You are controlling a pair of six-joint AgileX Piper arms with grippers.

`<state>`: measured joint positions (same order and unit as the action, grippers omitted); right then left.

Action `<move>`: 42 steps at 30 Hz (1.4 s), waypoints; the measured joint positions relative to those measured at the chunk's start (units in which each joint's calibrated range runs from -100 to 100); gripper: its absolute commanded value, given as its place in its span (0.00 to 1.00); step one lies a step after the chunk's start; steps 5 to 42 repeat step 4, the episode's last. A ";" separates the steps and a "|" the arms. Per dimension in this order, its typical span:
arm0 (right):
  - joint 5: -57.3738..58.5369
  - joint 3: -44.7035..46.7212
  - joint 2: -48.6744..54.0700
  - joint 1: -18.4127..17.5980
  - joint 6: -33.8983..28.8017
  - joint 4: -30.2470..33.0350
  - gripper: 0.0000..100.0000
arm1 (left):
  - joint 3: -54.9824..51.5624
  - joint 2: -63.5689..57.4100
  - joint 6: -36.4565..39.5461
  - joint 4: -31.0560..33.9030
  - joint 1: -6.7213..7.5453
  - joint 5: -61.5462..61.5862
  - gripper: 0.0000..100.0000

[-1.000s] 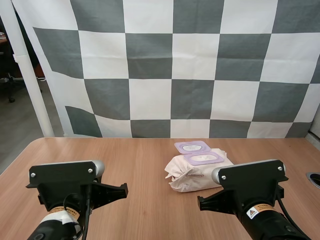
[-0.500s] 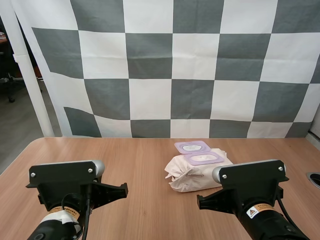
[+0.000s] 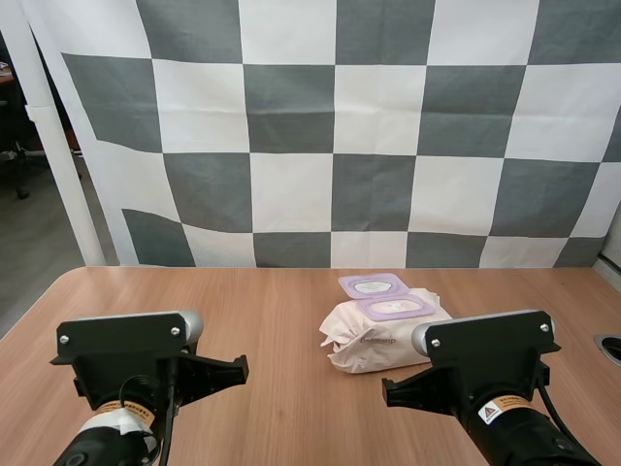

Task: Open the wet wipes lid

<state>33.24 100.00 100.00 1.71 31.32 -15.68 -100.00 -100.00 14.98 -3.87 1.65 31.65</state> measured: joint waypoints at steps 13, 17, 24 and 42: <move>0.00 0.00 0.00 0.00 0.00 0.00 0.00 | 0.00 0.00 0.00 0.00 0.00 0.00 0.00; 0.00 0.00 0.00 0.00 0.00 0.00 0.00 | 0.00 0.00 0.00 0.00 0.00 0.00 0.00; 0.00 0.00 0.00 0.00 0.00 0.00 0.00 | 0.00 0.00 0.00 0.00 0.00 0.00 0.00; 0.00 0.00 0.00 0.00 0.00 0.00 0.00 | 0.00 0.00 0.00 0.00 0.00 0.00 0.00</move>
